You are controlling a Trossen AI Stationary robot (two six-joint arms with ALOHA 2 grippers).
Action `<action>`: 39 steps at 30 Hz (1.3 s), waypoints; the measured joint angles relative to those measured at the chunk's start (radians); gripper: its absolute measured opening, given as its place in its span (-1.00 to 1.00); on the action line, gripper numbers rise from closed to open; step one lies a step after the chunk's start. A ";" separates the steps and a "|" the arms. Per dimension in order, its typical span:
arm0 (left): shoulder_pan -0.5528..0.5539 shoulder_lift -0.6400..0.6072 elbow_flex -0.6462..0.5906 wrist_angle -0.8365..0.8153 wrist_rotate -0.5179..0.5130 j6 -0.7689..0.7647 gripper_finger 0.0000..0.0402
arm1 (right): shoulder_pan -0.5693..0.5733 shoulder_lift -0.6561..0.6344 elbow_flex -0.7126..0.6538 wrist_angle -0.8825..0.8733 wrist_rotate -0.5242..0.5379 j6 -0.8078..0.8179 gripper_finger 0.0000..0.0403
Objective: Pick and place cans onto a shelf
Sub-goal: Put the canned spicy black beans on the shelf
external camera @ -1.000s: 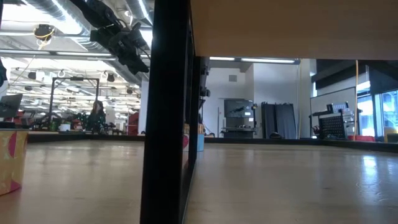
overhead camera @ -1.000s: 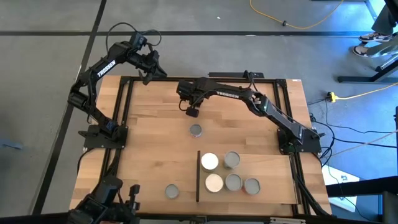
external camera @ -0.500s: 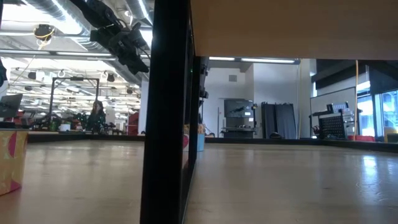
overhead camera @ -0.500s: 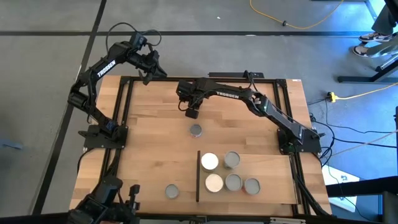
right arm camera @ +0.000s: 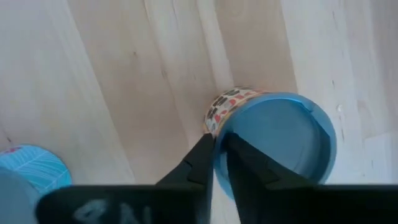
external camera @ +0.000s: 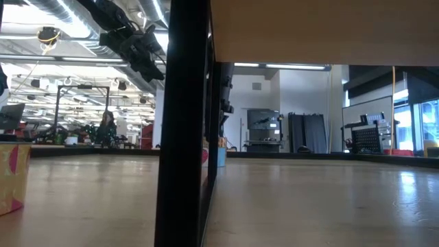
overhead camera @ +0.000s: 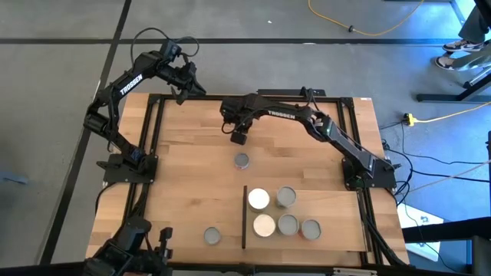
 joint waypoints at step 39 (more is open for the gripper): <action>-0.060 0.000 0.000 0.001 -0.006 -0.025 -0.81 | 0.090 -0.367 0.058 -0.416 0.213 0.244 -0.99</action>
